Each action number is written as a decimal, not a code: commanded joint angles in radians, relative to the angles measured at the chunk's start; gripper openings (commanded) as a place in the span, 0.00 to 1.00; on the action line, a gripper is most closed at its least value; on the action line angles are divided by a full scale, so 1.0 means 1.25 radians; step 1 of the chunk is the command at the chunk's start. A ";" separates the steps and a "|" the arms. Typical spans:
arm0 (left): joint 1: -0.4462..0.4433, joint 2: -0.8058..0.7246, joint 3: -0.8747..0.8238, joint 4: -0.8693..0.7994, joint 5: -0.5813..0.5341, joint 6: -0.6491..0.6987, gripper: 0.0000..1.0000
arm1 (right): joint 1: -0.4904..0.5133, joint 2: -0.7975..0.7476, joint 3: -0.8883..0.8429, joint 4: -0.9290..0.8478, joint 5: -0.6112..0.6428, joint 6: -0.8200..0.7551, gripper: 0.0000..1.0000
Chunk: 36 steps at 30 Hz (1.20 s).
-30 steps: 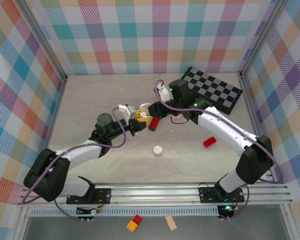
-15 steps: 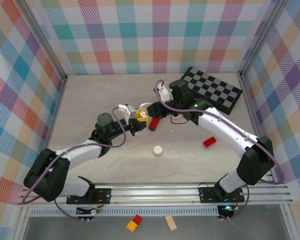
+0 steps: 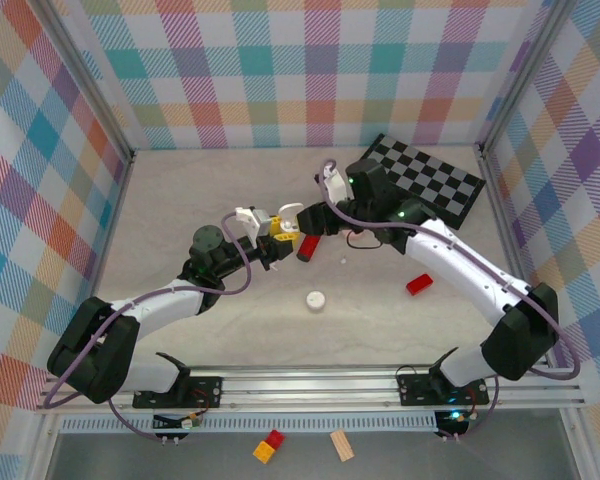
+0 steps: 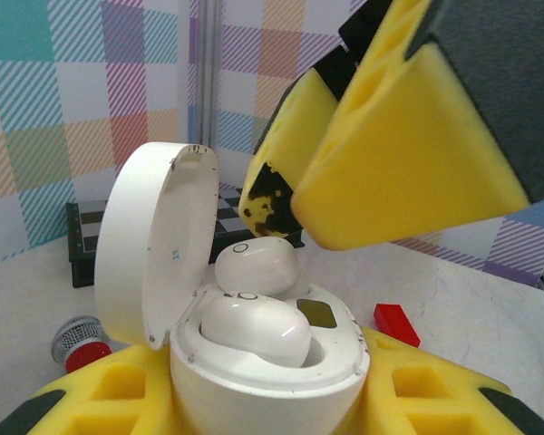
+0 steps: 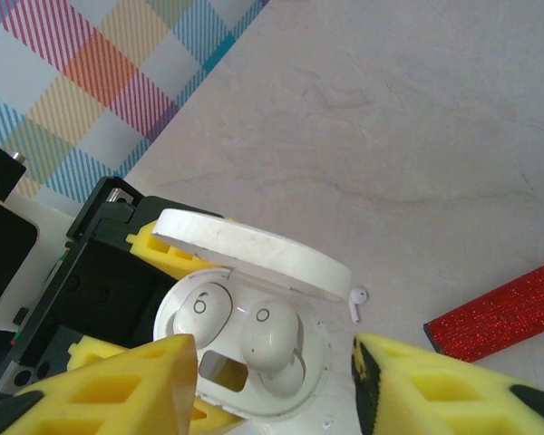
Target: Insert the wireless bluetooth earbuds into the charging case
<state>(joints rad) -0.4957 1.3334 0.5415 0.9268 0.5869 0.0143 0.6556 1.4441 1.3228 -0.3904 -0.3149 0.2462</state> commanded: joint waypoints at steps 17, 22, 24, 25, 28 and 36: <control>0.009 -0.023 0.014 0.075 0.038 -0.031 0.27 | 0.004 -0.012 -0.009 -0.017 0.026 0.037 0.49; 0.010 -0.030 0.014 0.073 0.039 -0.031 0.27 | 0.003 -0.010 -0.014 -0.015 0.026 0.042 0.46; 0.011 -0.033 0.014 0.071 0.038 -0.031 0.27 | 0.003 -0.015 -0.016 -0.014 0.032 0.045 0.46; 0.012 -0.036 0.013 0.070 0.039 -0.030 0.27 | 0.003 -0.017 -0.016 -0.015 0.036 0.046 0.46; 0.011 -0.037 0.012 0.067 0.037 -0.029 0.27 | 0.003 -0.028 -0.017 -0.016 0.045 0.047 0.47; 0.011 -0.037 0.012 0.068 0.043 -0.031 0.27 | 0.003 -0.055 -0.038 0.023 0.029 0.066 0.51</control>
<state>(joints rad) -0.4885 1.3190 0.5415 0.9573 0.6128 -0.0124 0.6556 1.4139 1.2861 -0.4019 -0.2798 0.3077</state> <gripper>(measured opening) 0.363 0.506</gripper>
